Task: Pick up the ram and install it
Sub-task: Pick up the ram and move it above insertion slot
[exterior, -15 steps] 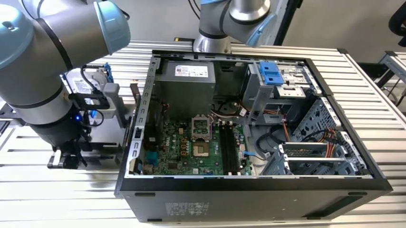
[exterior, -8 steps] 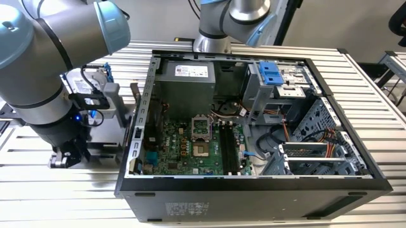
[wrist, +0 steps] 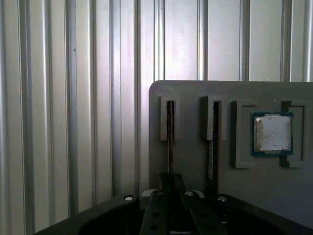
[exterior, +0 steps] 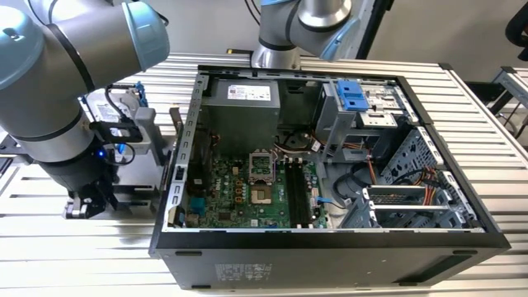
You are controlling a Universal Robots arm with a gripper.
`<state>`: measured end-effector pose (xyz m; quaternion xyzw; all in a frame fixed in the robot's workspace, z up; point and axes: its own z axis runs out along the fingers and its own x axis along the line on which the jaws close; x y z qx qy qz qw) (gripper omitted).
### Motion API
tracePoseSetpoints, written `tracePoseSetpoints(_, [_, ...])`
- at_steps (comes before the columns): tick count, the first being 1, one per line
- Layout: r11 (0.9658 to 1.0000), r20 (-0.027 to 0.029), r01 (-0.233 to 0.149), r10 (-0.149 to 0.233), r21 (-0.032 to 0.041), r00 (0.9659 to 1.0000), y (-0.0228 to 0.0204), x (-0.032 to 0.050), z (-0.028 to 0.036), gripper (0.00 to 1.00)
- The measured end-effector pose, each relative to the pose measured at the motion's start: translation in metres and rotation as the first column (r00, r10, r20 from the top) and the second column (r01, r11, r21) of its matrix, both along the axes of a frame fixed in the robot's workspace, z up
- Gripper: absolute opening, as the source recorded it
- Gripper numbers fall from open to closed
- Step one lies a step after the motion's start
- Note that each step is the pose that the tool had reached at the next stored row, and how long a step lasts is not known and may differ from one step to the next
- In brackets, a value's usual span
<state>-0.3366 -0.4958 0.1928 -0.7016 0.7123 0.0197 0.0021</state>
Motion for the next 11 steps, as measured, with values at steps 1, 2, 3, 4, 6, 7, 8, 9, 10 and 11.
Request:
tracePoseSetpoints(1, [1.0000, 0.0000, 0.000, 0.000, 0.0000, 1.0000, 0.0000, 0.0000, 0.0000, 0.00])
tracePoseSetpoints(2, [1.0000, 0.0000, 0.000, 0.000, 0.0000, 1.0000, 0.0000, 0.0000, -0.0001, 0.00])
tracePoseSetpoints(3, [1.0000, 0.0000, 0.000, 0.000, 0.0000, 1.0000, 0.0000, 0.0000, -0.0001, 0.00])
tracePoseSetpoints(4, [1.0000, 0.0001, 0.000, 0.000, 0.0000, 1.0000, 0.0000, 0.0000, -0.0001, 0.00])
tracePoseSetpoints(6, [1.0000, 0.0000, 0.000, 0.000, 0.0000, 1.0000, 0.0000, 0.0000, -0.0001, 0.00])
tracePoseSetpoints(7, [1.0000, 0.0001, 0.000, 0.000, 0.0001, 1.0000, 0.0000, 0.0000, -0.0001, 0.00])
tracePoseSetpoints(8, [1.0000, 0.0003, 0.000, 0.000, 0.0003, 1.0000, 0.0000, 0.0000, 0.0004, 0.00])
tracePoseSetpoints(9, [1.0000, 0.0003, 0.000, 0.000, 0.0003, 1.0000, 0.0000, 0.0000, 0.0018, 0.00])
tracePoseSetpoints(10, [1.0000, 0.0001, 0.000, 0.000, 0.0001, 1.0000, 0.0000, 0.0000, 0.0041, 0.00])
tracePoseSetpoints(11, [1.0000, 0.0000, 0.000, 0.000, 0.0001, 1.0000, 0.0000, 0.0000, 0.0063, 0.00])
